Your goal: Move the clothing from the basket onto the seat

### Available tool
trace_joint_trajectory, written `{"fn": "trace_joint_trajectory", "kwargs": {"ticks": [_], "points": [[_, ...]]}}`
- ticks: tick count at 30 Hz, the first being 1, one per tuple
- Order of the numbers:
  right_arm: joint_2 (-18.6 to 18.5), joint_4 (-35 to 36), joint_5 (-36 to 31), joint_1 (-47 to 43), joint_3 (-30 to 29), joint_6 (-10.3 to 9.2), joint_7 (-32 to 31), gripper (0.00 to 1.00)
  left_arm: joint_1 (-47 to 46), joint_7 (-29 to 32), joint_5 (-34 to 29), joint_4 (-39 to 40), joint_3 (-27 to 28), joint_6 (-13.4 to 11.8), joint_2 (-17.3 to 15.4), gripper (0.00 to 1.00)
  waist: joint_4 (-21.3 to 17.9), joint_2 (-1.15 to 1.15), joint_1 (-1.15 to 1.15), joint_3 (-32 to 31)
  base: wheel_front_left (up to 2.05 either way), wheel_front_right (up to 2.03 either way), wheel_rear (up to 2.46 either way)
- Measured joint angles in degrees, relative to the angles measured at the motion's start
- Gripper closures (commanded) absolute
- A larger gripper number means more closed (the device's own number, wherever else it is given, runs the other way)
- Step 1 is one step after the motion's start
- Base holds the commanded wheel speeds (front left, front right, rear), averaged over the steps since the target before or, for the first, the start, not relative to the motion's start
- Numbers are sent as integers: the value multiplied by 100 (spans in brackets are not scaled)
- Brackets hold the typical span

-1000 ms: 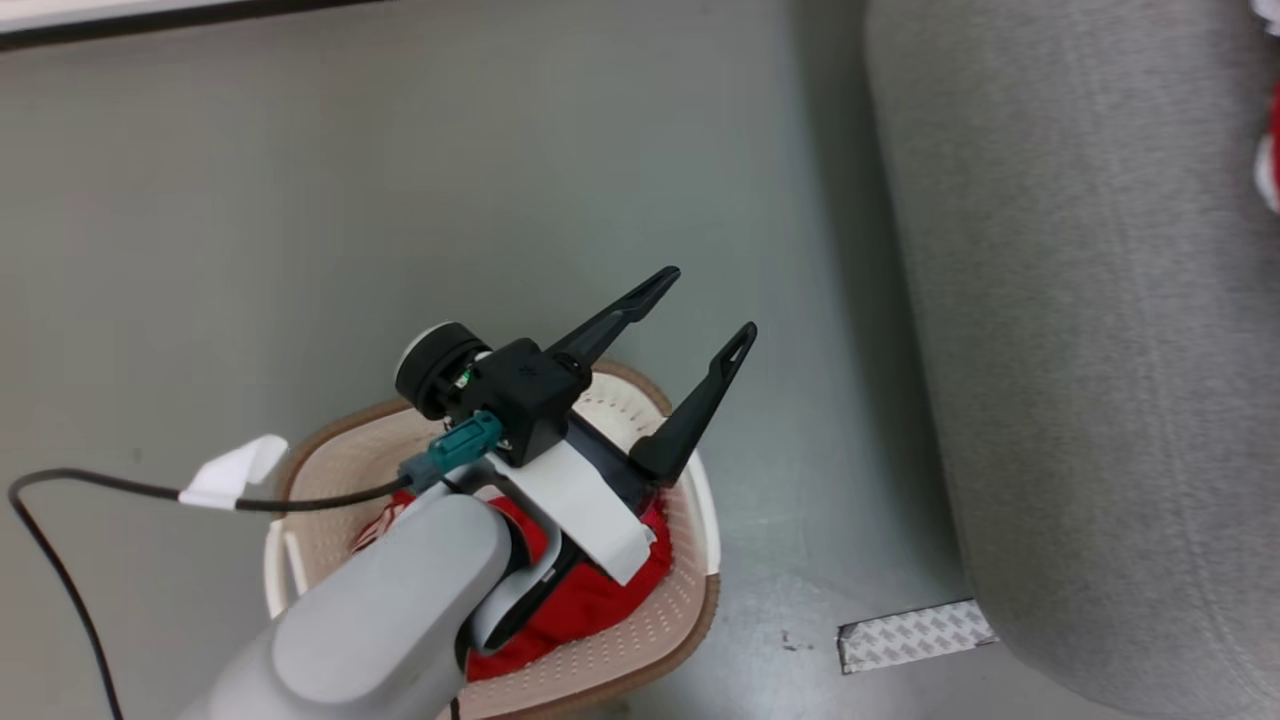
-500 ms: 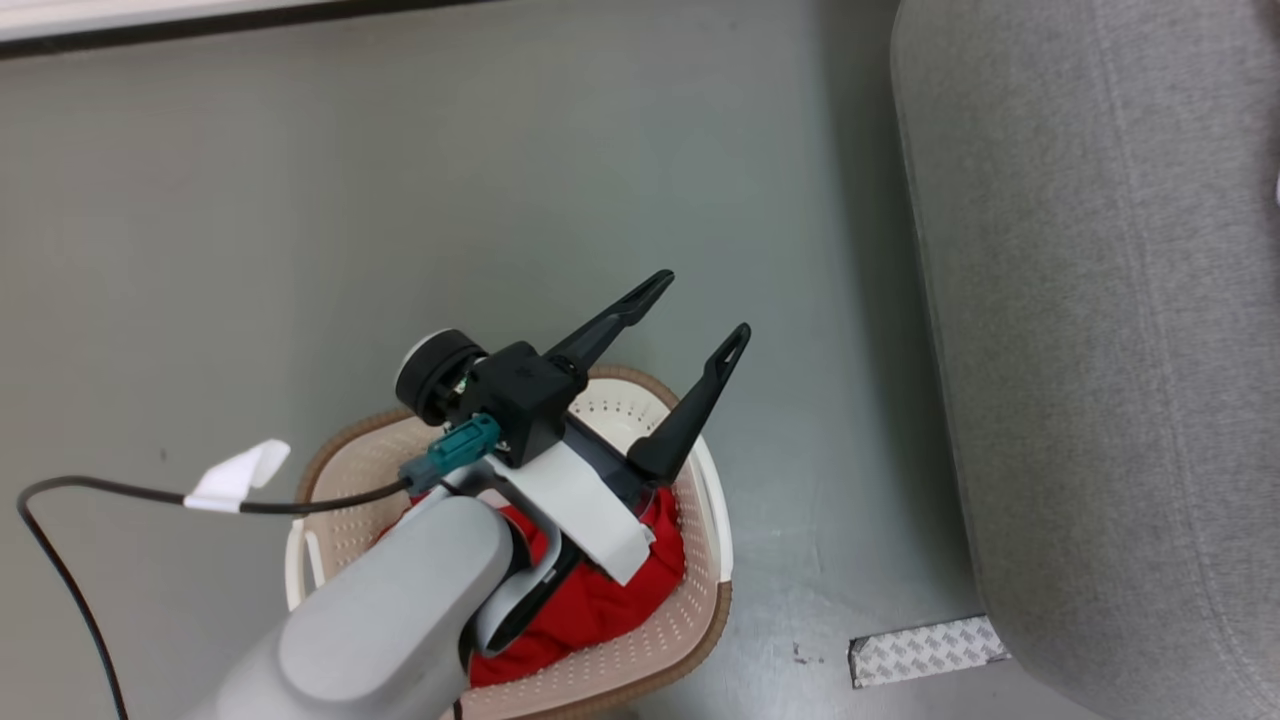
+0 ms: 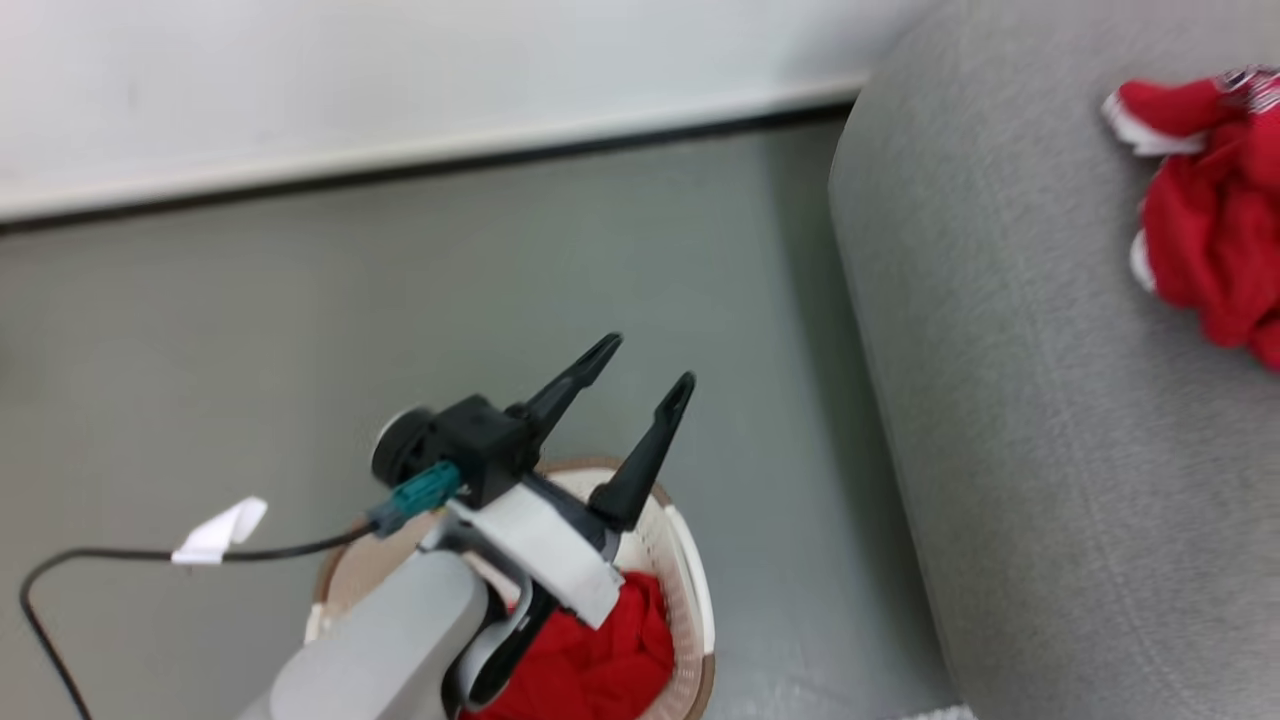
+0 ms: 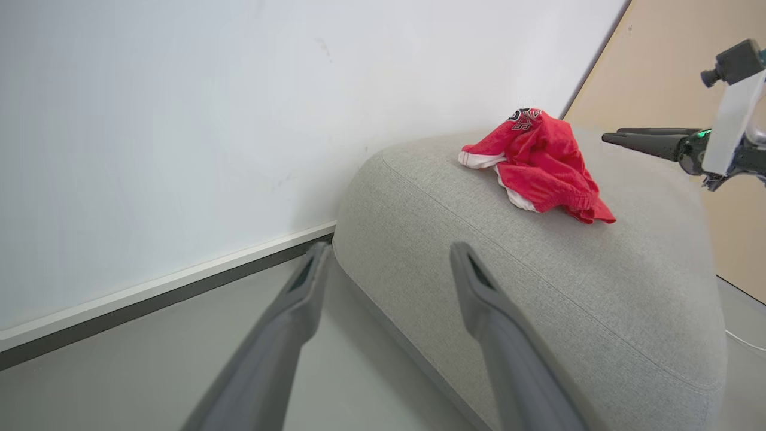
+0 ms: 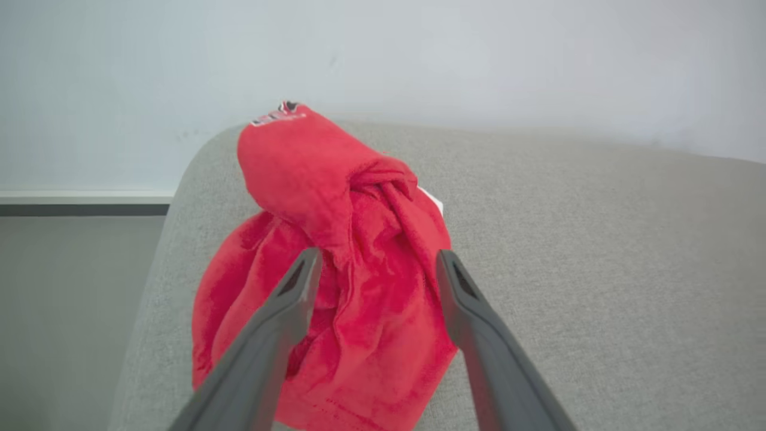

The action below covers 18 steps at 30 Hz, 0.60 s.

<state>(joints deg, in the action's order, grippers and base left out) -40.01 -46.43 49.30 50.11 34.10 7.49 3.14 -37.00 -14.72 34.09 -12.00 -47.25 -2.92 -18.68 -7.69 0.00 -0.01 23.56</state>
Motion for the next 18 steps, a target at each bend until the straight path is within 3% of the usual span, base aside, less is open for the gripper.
{"fn": "trace_joint_trajectory", "kwargs": {"ticks": [11, 18], "points": [[-69, 692, 16, -475, 189, -1, 814, 0, 927, -42, 164, 175, 639, -127, -73, 0, -96, 0, -1, -1289, 0, 0, 0], [253, 1369, -198, -915, -151, 0, 1128, 0, 1495, -43, 168, 324, 1214, -277, -241, 0, -11, 0, -2, -1918, 0, 0, 0]]}}
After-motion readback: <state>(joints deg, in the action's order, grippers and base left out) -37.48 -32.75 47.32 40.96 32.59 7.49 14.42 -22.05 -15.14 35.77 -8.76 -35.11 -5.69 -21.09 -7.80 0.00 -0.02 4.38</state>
